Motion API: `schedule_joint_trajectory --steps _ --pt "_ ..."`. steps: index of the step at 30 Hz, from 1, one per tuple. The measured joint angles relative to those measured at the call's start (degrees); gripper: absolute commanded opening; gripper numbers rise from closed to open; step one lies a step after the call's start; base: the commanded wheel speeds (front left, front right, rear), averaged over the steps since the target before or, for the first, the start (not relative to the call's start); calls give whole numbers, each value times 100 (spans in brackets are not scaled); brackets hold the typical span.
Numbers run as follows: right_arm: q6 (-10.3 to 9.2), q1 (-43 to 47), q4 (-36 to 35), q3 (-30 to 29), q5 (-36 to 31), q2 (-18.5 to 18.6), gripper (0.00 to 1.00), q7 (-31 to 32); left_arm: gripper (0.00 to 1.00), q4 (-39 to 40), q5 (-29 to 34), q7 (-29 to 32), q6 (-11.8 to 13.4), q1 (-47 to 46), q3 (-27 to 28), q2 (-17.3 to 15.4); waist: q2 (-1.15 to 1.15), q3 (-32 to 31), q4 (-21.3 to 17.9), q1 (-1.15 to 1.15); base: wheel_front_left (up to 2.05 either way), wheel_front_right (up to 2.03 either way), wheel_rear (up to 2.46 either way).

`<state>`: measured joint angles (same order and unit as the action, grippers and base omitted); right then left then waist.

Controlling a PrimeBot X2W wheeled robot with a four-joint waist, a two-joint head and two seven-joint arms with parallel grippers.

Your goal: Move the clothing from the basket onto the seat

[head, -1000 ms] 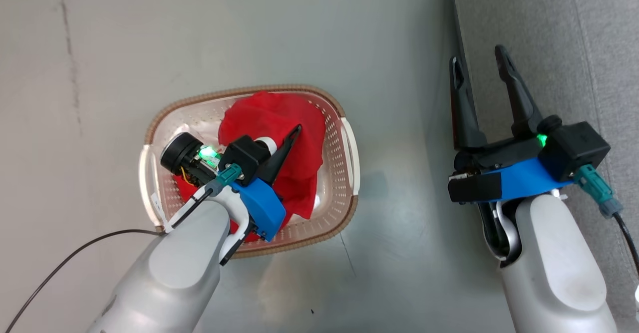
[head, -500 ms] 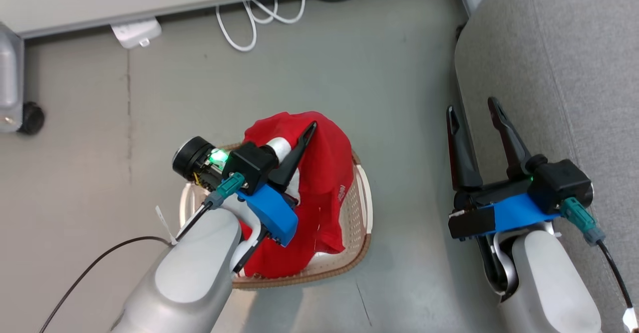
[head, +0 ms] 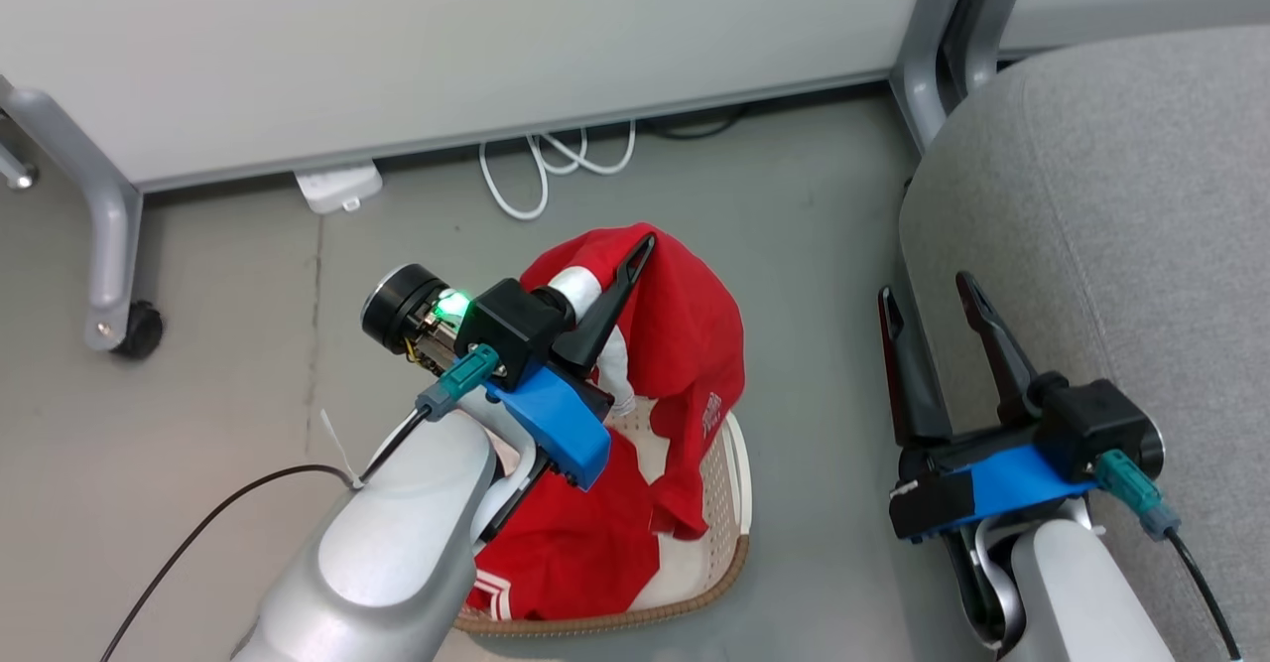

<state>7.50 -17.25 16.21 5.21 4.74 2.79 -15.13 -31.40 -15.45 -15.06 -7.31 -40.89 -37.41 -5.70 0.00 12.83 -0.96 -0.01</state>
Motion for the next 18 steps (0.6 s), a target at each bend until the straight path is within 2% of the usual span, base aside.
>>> schedule_joint_trajectory --steps 12,18 --pt "1 451 112 77 0 1 100 0 0 104 -121 0 0 85 -140 -10 0 -773 85 0 0 0 0" --pt "1 578 115 138 0 1 100 0 0 96 -165 0 0 114 -190 -15 0 -959 120 0 0 0 0"
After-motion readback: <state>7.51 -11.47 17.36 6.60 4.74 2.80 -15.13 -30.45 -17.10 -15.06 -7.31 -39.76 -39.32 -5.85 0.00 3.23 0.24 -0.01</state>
